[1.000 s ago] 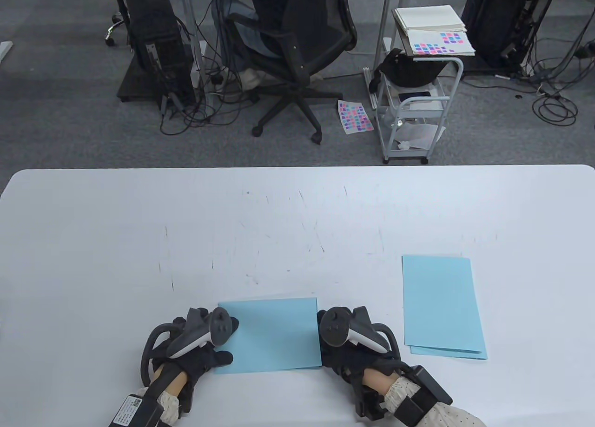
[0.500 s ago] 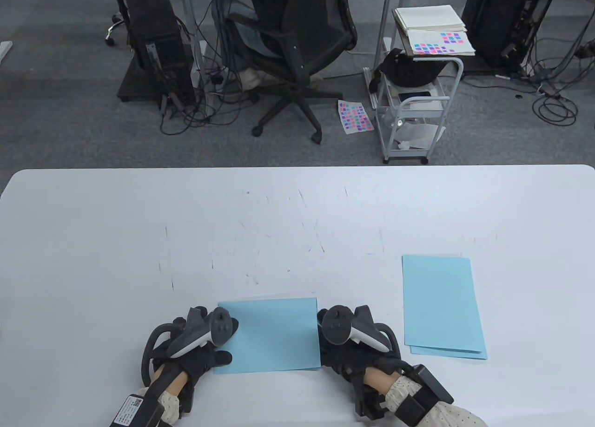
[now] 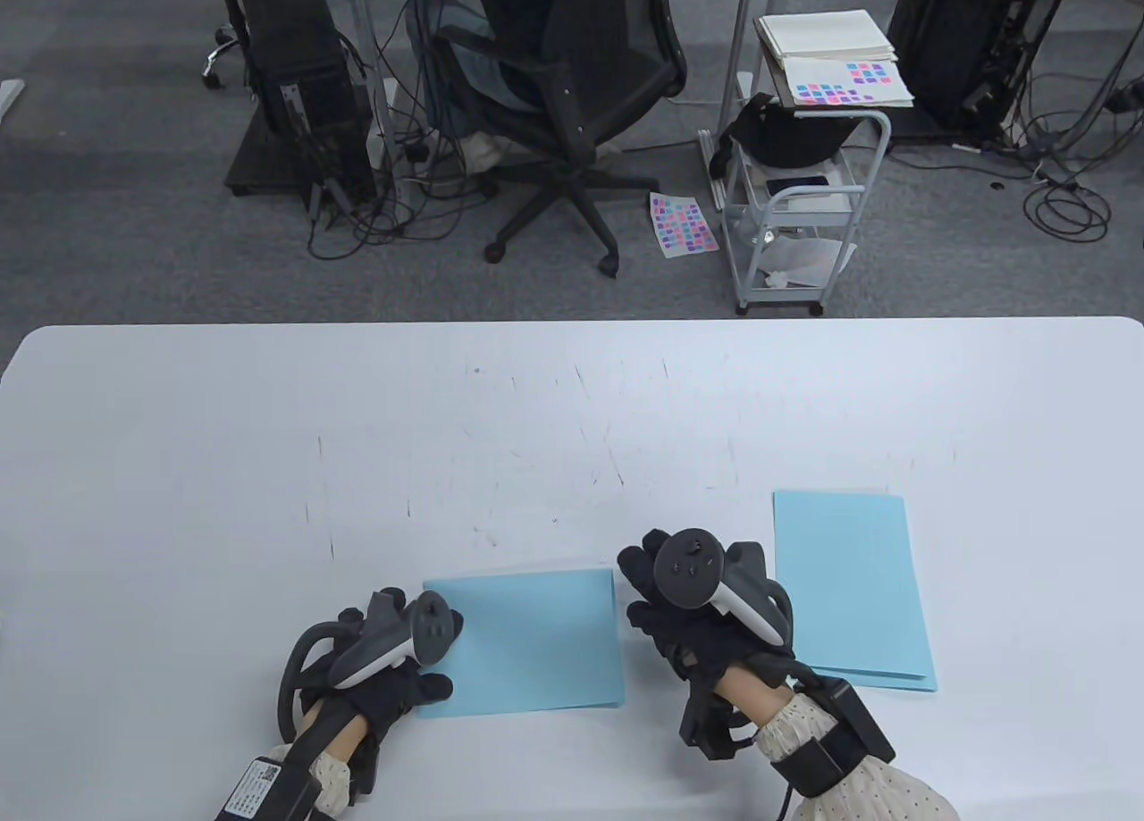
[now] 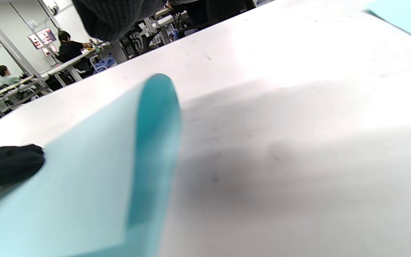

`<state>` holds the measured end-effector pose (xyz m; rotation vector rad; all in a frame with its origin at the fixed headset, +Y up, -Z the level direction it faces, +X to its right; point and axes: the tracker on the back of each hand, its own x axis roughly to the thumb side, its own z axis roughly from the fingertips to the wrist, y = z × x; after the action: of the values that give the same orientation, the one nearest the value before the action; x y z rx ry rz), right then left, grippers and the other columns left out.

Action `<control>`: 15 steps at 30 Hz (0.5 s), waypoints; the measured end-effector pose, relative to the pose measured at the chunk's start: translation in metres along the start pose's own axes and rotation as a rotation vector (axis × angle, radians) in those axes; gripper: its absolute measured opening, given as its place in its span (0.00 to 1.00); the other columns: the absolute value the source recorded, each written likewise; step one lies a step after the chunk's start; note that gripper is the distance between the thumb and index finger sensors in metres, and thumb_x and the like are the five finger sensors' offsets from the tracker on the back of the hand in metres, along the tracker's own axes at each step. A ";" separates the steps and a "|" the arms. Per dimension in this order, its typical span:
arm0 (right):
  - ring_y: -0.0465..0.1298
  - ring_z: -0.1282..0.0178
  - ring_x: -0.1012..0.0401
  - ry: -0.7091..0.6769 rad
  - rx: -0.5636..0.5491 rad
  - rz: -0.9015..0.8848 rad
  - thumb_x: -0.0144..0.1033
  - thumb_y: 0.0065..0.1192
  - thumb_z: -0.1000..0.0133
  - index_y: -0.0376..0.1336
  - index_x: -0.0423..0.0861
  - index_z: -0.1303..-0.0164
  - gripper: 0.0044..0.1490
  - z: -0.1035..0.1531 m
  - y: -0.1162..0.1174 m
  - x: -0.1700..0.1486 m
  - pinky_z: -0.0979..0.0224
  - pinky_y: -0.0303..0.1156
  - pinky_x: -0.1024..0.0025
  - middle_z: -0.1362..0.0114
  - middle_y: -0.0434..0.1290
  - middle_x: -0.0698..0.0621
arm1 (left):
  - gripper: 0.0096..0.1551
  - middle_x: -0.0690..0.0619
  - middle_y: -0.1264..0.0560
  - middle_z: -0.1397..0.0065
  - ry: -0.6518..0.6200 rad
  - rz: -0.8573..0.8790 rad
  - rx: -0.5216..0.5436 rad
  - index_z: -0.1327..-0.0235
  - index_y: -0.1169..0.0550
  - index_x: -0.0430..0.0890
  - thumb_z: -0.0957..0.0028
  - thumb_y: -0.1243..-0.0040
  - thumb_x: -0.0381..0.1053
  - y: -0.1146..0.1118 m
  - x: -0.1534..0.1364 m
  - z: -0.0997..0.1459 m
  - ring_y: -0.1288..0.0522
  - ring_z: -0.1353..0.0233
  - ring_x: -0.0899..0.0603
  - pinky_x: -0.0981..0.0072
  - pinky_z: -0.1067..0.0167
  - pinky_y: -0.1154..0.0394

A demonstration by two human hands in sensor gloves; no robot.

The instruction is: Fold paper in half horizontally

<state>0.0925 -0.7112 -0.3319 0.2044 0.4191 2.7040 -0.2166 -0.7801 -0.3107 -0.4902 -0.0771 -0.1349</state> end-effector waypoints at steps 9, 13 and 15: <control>0.33 0.14 0.48 -0.127 0.064 0.094 0.44 0.55 0.44 0.48 0.60 0.21 0.40 -0.015 0.028 0.057 0.21 0.31 0.34 0.11 0.44 0.58 | 0.45 0.76 0.55 0.16 -0.009 0.013 -0.009 0.31 0.48 0.78 0.65 0.46 0.68 0.000 0.005 -0.001 0.55 0.11 0.50 0.43 0.15 0.50; 0.30 0.14 0.50 -0.197 0.172 0.153 0.44 0.54 0.44 0.47 0.62 0.21 0.40 -0.026 0.060 0.077 0.22 0.27 0.34 0.11 0.43 0.60 | 0.45 0.76 0.56 0.16 -0.021 0.018 -0.017 0.31 0.49 0.78 0.64 0.47 0.68 0.000 0.007 -0.002 0.56 0.11 0.50 0.43 0.14 0.51; 0.29 0.14 0.50 -0.179 0.222 0.177 0.45 0.54 0.44 0.46 0.63 0.21 0.40 -0.031 0.074 0.082 0.22 0.26 0.35 0.11 0.43 0.61 | 0.44 0.76 0.57 0.16 -0.030 0.029 -0.027 0.31 0.49 0.78 0.64 0.48 0.68 0.000 0.009 -0.003 0.56 0.11 0.49 0.43 0.14 0.51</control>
<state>-0.0147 -0.7509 -0.3307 0.5661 0.6745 2.7743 -0.2073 -0.7827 -0.3119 -0.5197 -0.0975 -0.0999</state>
